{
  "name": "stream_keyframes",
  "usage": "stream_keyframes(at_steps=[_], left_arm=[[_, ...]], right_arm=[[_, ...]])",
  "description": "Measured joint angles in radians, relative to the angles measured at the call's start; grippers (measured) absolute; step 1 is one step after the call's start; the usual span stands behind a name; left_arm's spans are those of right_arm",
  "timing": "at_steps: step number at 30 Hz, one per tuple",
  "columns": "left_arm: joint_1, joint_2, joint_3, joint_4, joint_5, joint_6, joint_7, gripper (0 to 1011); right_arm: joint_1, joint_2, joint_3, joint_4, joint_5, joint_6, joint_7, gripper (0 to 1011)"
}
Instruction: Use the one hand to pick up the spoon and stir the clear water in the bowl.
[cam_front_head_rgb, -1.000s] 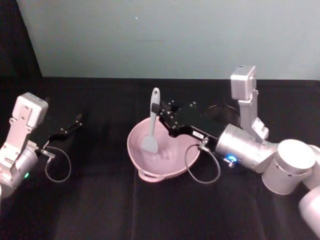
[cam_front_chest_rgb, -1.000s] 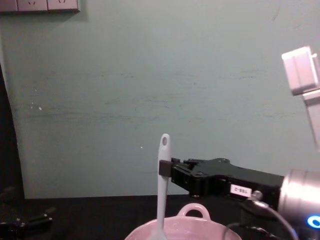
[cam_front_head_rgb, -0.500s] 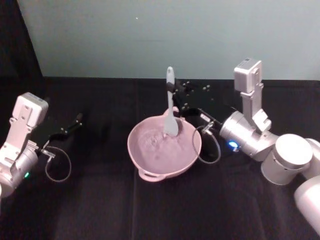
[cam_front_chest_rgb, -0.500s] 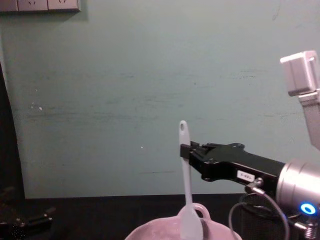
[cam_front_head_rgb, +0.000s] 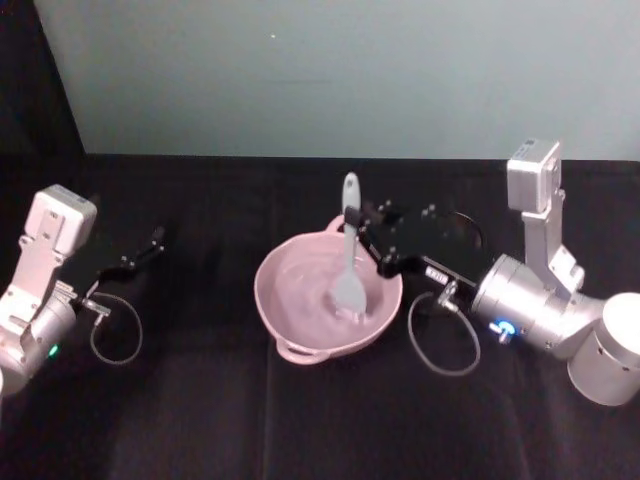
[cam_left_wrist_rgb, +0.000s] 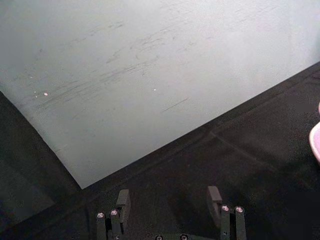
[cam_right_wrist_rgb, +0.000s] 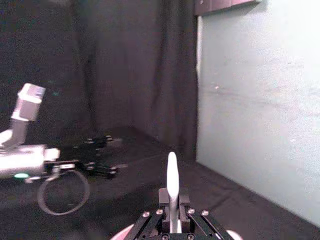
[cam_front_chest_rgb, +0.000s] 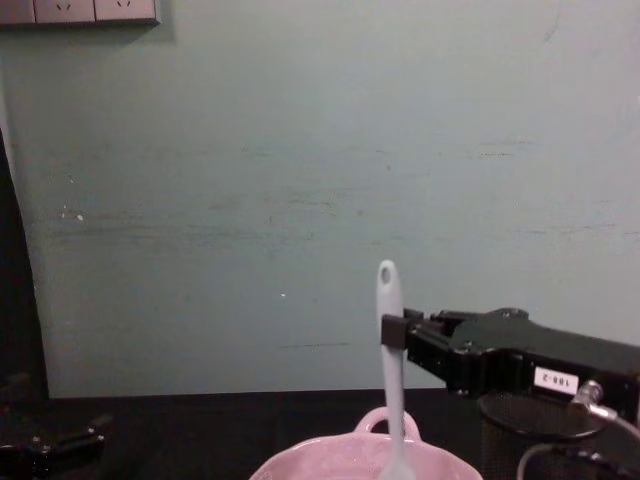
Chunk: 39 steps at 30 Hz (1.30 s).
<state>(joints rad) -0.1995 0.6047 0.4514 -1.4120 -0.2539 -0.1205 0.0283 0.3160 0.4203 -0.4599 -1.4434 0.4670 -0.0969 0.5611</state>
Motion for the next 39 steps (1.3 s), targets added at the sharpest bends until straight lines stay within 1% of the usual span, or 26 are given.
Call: stream_keyframes(at_steps=[1, 2, 5, 8, 9, 10, 11, 12, 13, 14, 15, 16, 18, 19, 20, 23, 24, 25, 27, 28, 30, 31, 33, 34, 37, 39], left_arm=[[0.000, 0.000, 0.000, 0.000, 0.000, 0.000, 0.000, 1011], [0.000, 0.000, 0.000, 0.000, 0.000, 0.000, 0.000, 1011], [0.000, 0.000, 0.000, 0.000, 0.000, 0.000, 0.000, 1011], [0.000, 0.000, 0.000, 0.000, 0.000, 0.000, 0.000, 1011], [0.000, 0.000, 0.000, 0.000, 0.000, 0.000, 0.000, 1011], [0.000, 0.000, 0.000, 0.000, 0.000, 0.000, 0.000, 1011], [0.000, 0.000, 0.000, 0.000, 0.000, 0.000, 0.000, 1011], [0.000, 0.000, 0.000, 0.000, 0.000, 0.000, 0.000, 1011], [0.000, 0.000, 0.000, 0.000, 0.000, 0.000, 0.000, 1011], [0.000, 0.000, 0.000, 0.000, 0.000, 0.000, 0.000, 1011], [0.000, 0.000, 0.000, 0.000, 0.000, 0.000, 0.000, 1011], [0.000, 0.000, 0.000, 0.000, 0.000, 0.000, 0.000, 1011], [0.000, 0.000, 0.000, 0.000, 0.000, 0.000, 0.000, 1011], [0.000, 0.000, 0.000, 0.000, 0.000, 0.000, 0.000, 1011], [0.000, 0.000, 0.000, 0.000, 0.000, 0.000, 0.000, 1011], [0.000, 0.000, 0.000, 0.000, 0.000, 0.000, 0.000, 1011], [0.000, 0.000, 0.000, 0.000, 0.000, 0.000, 0.000, 1011], [0.000, 0.000, 0.000, 0.000, 0.000, 0.000, 0.000, 1011], [0.000, 0.000, 0.000, 0.000, 0.000, 0.000, 0.000, 1011], [0.000, 0.000, 0.000, 0.000, 0.000, 0.000, 0.000, 1011], [0.000, 0.000, 0.000, 0.000, 0.000, 0.000, 0.000, 1011], [0.000, 0.000, 0.000, 0.000, 0.000, 0.000, 0.000, 1011], [0.000, 0.000, 0.000, 0.000, 0.000, 0.000, 0.000, 1011], [0.000, 0.000, 0.000, 0.000, 0.000, 0.000, 0.000, 1011], [0.000, 0.000, 0.000, 0.000, 0.000, 0.000, 0.000, 1011], [0.000, 0.000, 0.000, 0.000, 0.000, 0.000, 0.000, 1011]], right_arm=[[-0.008, 0.001, -0.002, -0.011, 0.013, 0.014, 0.012, 111], [-0.008, 0.001, -0.002, -0.011, 0.013, 0.014, 0.012, 111], [-0.014, -0.008, -0.015, -0.016, 0.032, 0.031, 0.025, 111], [-0.004, -0.031, -0.030, 0.002, 0.043, 0.034, 0.032, 111], [0.007, -0.047, -0.038, 0.019, 0.047, 0.034, 0.035, 111], [0.012, -0.055, -0.041, 0.029, 0.049, 0.032, 0.036, 111], [0.026, -0.072, -0.048, 0.050, 0.051, 0.027, 0.036, 111], [0.032, -0.080, -0.050, 0.059, 0.051, 0.023, 0.035, 111], [0.037, -0.088, -0.052, 0.071, 0.050, 0.016, 0.035, 111], [0.052, -0.105, -0.056, 0.094, 0.045, 0.001, 0.031, 111], [0.058, -0.113, -0.056, 0.106, 0.042, -0.007, 0.028, 111], [0.058, -0.113, -0.056, 0.106, 0.042, -0.007, 0.028, 111], [0.077, -0.134, -0.057, 0.139, 0.029, -0.031, 0.016, 111], [0.089, -0.147, -0.056, 0.164, 0.017, -0.049, 0.006, 111], [0.094, -0.152, -0.055, 0.174, 0.011, -0.057, 0.002, 111], [0.119, -0.172, -0.041, 0.227, -0.027, -0.104, -0.030, 111], [0.119, -0.172, -0.041, 0.227, -0.027, -0.104, -0.030, 111], [0.125, -0.175, -0.034, 0.240, -0.042, -0.119, -0.042, 111], [0.130, -0.175, -0.020, 0.251, -0.057, -0.132, -0.056, 111], [0.130, -0.175, -0.020, 0.251, -0.057, -0.132, -0.056, 111], [0.126, -0.165, -0.008, 0.242, -0.068, -0.139, -0.065, 111], [0.120, -0.159, -0.003, 0.231, -0.073, -0.141, -0.069, 111], [0.091, -0.131, 0.010, 0.176, -0.088, -0.133, -0.078, 111], [0.091, -0.131, 0.010, 0.176, -0.088, -0.133, -0.078, 111], [0.041, -0.091, 0.025, 0.092, -0.093, -0.096, -0.078, 111], [0.021, -0.077, 0.030, 0.065, -0.089, -0.079, -0.071, 111]])
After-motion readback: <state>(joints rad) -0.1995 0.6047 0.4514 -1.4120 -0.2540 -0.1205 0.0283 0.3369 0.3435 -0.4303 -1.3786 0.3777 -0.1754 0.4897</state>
